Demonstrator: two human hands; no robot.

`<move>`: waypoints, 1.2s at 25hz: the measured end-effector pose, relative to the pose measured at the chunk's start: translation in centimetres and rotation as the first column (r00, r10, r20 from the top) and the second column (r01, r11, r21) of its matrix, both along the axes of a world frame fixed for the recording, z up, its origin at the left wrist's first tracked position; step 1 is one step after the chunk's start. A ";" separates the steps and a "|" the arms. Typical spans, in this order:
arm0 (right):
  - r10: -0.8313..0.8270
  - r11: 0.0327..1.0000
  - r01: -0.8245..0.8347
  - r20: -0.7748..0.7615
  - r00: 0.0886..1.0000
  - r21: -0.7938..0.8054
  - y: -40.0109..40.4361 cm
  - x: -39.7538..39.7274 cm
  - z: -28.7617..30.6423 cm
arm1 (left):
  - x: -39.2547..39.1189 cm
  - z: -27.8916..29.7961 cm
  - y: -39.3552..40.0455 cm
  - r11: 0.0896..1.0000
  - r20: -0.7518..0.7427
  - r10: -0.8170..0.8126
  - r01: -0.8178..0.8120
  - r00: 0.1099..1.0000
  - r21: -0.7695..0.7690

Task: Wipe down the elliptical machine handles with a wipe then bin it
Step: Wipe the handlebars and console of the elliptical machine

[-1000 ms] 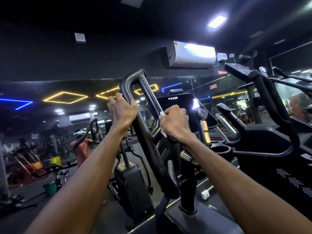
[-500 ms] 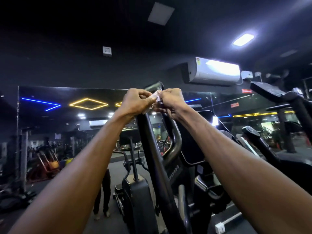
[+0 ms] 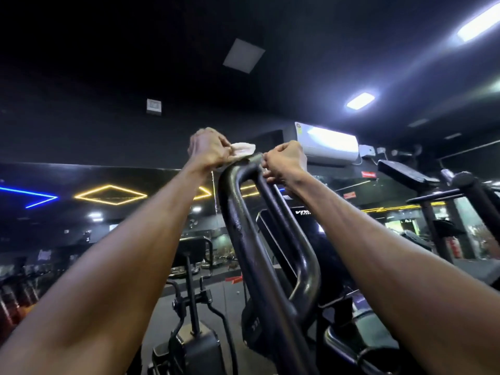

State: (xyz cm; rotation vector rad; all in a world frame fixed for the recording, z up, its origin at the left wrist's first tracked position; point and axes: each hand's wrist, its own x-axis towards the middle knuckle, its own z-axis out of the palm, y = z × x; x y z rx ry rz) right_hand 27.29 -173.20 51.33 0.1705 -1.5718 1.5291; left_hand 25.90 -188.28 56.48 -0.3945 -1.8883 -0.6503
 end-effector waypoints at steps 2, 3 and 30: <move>-0.113 0.993 0.112 0.021 0.993 0.045 -0.2 1.0 -1.1 | -1.3 0.2 0.0 0.996 0.147 -0.080 0.083 0.986 -0.013; -0.143 0.987 0.141 0.022 0.989 0.074 -0.4 1.5 -1.9 | -1.7 0.0 0.3 0.990 0.217 -0.142 0.142 0.966 0.016; -0.283 0.915 0.295 -0.082 0.956 0.276 -1.2 0.5 -5.0 | -0.8 -4.3 -0.2 0.572 0.473 -0.810 0.643 0.346 0.509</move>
